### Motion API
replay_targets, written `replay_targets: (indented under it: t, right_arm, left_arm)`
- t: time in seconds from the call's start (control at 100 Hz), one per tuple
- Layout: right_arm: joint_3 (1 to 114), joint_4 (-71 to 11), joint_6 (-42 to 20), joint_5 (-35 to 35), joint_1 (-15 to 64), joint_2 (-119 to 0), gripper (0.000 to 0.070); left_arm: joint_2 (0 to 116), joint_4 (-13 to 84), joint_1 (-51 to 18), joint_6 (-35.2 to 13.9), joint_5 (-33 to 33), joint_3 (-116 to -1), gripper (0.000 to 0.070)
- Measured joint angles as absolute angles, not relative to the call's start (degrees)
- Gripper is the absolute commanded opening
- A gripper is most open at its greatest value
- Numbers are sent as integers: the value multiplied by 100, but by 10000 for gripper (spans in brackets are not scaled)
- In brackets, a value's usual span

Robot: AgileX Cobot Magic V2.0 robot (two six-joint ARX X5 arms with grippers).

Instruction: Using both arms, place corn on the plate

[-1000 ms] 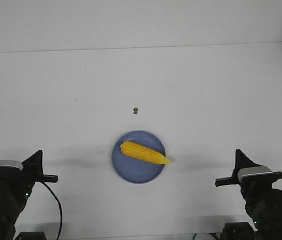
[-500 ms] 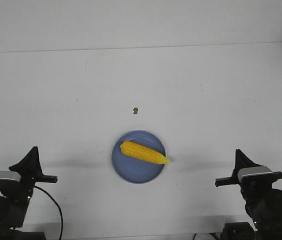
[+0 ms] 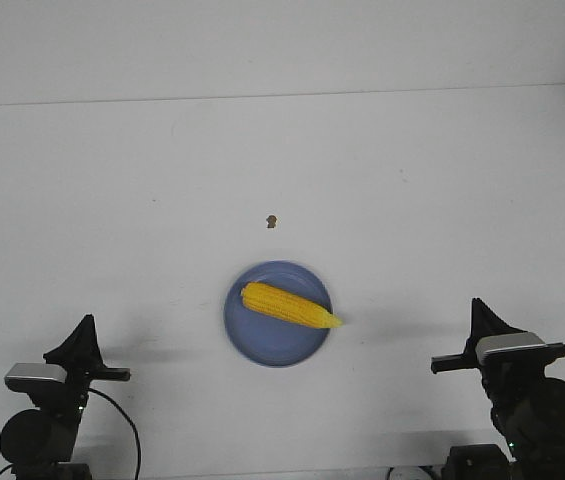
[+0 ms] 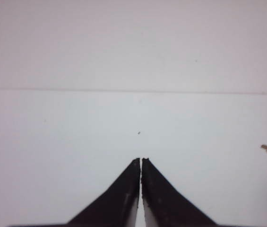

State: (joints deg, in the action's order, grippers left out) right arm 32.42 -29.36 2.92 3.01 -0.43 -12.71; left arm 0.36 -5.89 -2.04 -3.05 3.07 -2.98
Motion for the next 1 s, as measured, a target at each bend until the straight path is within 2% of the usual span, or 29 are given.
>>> replay_targets:
  t: [0.19,1.0]
  right_arm:
    - [3242,-2930,290,298,-43,-1271,19]
    - [3242,-2930,290,298,-43,-1271,19]
  left_arm:
    - [23,-917,-187,-419,309,-191,13]
    - [25,-891,-178,-423,307,-191,13]
